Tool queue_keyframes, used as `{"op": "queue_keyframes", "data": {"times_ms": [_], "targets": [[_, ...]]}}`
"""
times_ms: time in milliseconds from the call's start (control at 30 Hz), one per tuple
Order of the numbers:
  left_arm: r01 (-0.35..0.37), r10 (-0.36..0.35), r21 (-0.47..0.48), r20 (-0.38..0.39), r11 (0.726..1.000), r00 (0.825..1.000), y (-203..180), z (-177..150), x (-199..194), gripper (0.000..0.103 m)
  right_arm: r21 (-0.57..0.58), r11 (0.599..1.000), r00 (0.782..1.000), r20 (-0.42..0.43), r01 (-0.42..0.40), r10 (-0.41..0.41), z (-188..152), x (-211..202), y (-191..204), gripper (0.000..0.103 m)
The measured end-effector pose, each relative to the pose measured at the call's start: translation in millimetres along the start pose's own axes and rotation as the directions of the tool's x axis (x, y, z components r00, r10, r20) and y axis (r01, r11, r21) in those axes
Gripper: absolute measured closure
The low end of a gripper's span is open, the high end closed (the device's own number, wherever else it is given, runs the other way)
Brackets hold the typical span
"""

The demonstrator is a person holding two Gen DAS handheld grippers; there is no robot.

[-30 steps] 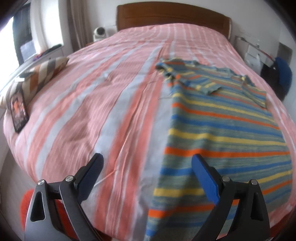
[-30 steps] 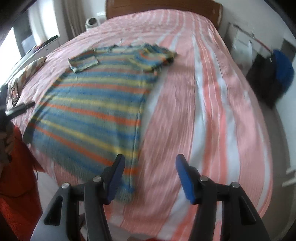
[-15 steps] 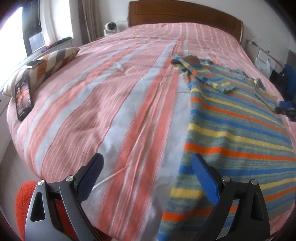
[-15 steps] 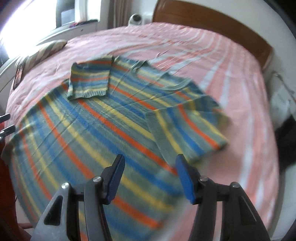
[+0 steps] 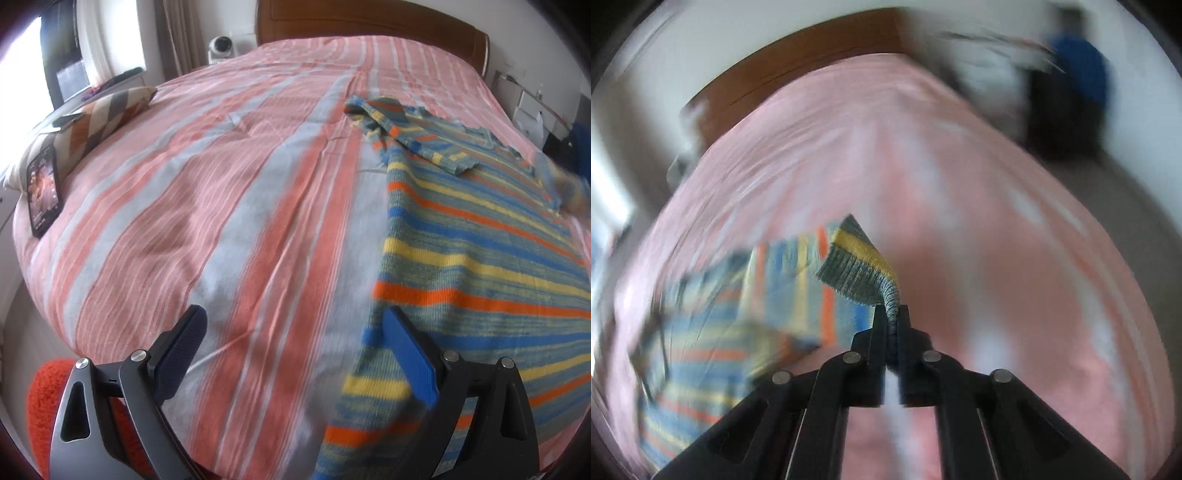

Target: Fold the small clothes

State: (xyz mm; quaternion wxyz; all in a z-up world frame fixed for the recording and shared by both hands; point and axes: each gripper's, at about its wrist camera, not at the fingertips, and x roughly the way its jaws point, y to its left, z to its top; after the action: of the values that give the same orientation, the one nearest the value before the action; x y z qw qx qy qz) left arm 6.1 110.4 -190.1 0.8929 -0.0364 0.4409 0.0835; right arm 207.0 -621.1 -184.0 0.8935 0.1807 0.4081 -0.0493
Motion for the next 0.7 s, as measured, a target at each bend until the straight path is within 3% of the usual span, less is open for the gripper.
{"op": "queue_keyframes", "data": {"times_ms": [100,167,267,400,567,700], "targets": [[-0.007,0.007,0.003,0.008,1.0,1.0,-2.1,-0.1,0.7,0.006,0.113,0.992,0.999,-0.024,0.05,-0.048,-10.1,-1.3,-57.8,0.099],[-0.015,0.015,0.009,0.012,1.0,1.0,-3.3,-1.3,0.9,0.007,0.178,0.984,0.999,-0.05,0.013,-0.005,-22.5,3.1,-79.1,0.099],[-0.031,0.031,0.021,0.024,0.999,0.999,-4.4,-2.9,-1.1,0.007,0.19,0.982,0.998,-0.06,-0.009,0.021,-31.6,4.1,-82.6,0.099],[-0.048,0.047,0.036,0.033,0.998,0.998,-5.7,-4.0,-1.4,0.007,0.231,0.973,1.0,0.013,-0.012,0.01,-35.0,-22.2,-93.7,0.1],[-0.053,0.051,0.047,0.032,0.998,0.998,-5.7,-4.2,-1.6,0.007,0.248,0.968,0.997,-0.07,0.04,-0.023,-42.2,0.2,-106.8,0.1],[-0.051,0.049,0.045,0.025,0.998,0.998,-2.3,-5.7,-3.3,0.007,0.384,0.92,0.994,-0.038,-0.076,0.098,-45.7,4.3,-126.2,0.097]]}}
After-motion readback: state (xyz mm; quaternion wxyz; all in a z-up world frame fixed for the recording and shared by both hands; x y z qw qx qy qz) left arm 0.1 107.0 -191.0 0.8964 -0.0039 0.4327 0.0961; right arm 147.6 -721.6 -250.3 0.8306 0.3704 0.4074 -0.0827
